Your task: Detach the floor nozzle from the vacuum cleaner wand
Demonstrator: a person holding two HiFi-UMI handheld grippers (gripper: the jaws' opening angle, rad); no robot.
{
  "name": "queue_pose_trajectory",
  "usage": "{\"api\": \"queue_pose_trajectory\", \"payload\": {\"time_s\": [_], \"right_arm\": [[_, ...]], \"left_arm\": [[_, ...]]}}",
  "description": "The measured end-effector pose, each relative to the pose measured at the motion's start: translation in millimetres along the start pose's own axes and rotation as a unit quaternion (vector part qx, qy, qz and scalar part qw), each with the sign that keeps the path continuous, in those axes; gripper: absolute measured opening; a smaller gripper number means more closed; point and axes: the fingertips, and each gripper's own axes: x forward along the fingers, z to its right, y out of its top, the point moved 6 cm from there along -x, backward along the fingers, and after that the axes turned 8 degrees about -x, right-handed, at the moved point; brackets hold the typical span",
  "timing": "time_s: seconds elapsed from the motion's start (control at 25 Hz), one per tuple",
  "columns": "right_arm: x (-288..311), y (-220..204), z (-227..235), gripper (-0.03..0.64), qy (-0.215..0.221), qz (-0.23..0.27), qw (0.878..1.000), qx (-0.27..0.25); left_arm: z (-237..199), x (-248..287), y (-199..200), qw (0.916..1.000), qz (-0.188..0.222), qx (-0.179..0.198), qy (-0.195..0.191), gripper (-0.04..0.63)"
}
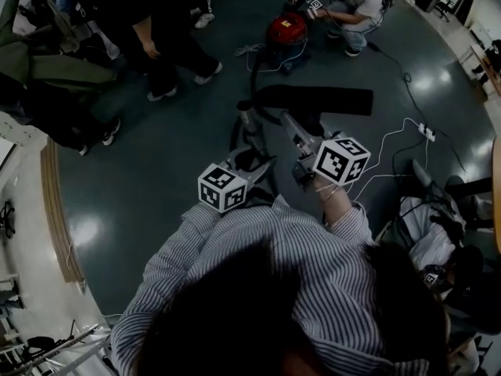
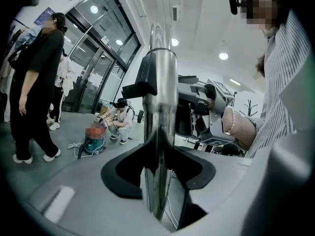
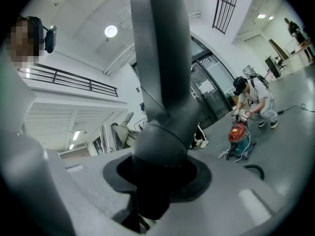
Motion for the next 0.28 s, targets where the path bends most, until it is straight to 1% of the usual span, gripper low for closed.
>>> {"api": "queue_pose_trajectory", "payload": {"time_s": [0.12,0.28], "right_arm": [[6.0,-4.9,2.3,0.13,0.0,-0.007,1.0,0.016],[-7.2,-14.5,3.5,0.13,0.007,-0.013,1.0,0.022]], "left_arm": [[-4.0,1.9,-1.0,1.0,-0.005,-0.001,0.0,0.181],[10.1,9.1,-13.6,1.0,-0.005,-0.006,-0.006,0.181]]}}
